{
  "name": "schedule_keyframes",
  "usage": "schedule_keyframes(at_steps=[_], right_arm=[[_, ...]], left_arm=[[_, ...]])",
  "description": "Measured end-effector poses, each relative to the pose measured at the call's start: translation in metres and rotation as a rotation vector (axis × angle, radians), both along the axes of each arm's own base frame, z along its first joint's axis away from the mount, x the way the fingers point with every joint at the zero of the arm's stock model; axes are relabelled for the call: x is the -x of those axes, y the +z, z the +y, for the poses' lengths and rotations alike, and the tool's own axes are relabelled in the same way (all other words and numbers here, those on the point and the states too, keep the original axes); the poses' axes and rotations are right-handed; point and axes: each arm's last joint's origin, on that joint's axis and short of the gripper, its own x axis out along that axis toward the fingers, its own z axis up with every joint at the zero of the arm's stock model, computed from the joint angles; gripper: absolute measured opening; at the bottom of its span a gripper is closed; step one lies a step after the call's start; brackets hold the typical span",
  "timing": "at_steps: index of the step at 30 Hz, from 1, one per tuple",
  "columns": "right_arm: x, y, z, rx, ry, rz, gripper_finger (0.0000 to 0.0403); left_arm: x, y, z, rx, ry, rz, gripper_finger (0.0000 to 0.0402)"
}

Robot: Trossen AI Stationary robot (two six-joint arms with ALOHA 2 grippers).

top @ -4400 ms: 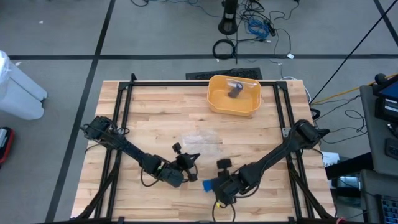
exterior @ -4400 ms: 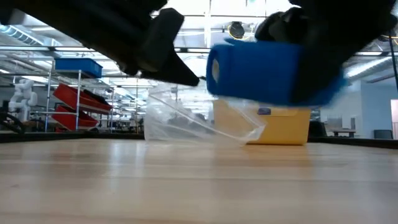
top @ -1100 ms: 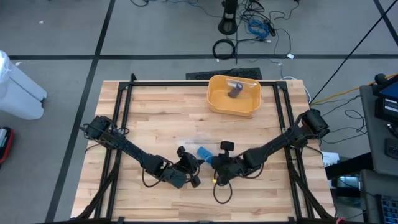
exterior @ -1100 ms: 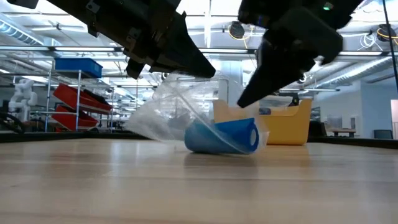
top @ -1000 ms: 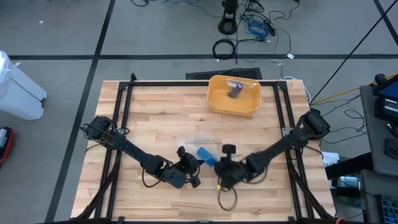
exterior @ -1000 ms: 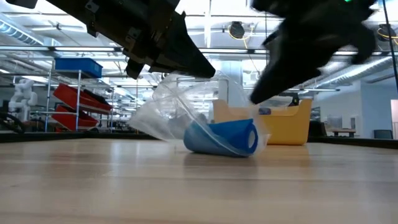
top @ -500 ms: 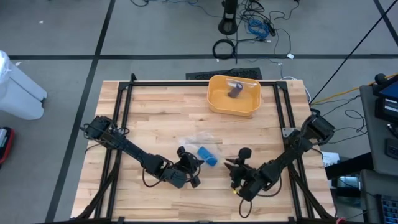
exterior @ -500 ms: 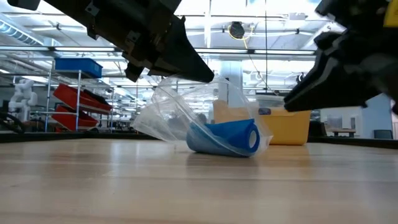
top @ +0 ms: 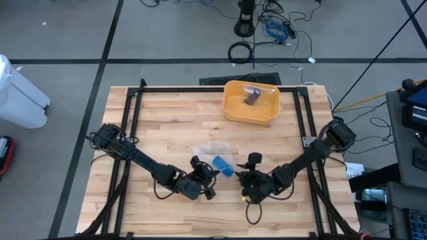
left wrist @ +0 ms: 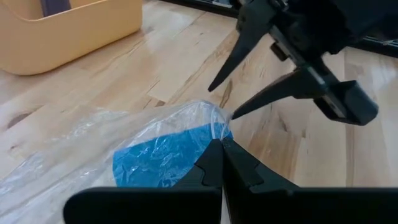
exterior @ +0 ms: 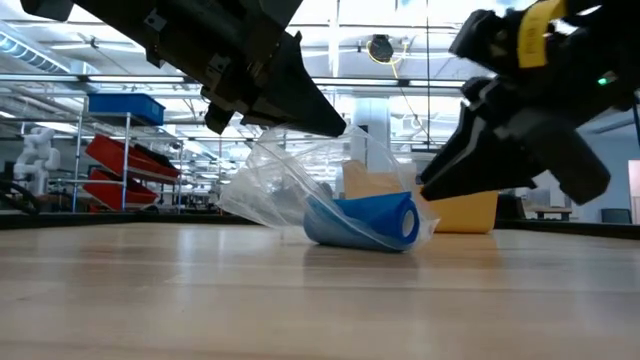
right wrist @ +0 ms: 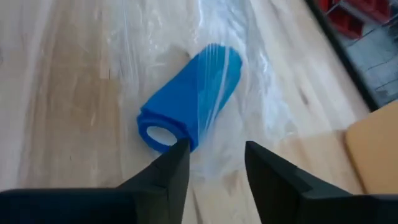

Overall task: Roll bandage
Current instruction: Close the transparent zip bag

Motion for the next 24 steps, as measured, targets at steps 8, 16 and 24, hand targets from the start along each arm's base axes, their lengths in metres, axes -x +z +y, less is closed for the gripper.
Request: schedule_keyframes(at_steps=[8,16,24], right_arm=[[-0.009,0.000,-0.012,-0.046,0.008,0.027,0.0098],[-0.019,0.002,-0.024,-0.042,-0.022,-0.002,0.0069],[-0.020,0.006,-0.023,-0.017,-0.008,0.055,0.0001]], left_arm=[[0.000,0.000,0.000,0.005,0.002,-0.002,0.0000],[-0.002,0.002,-0.001,0.032,-0.018,-0.024,0.0000],[-0.002,0.006,-0.005,0.027,-0.042,-0.054,0.0000]])
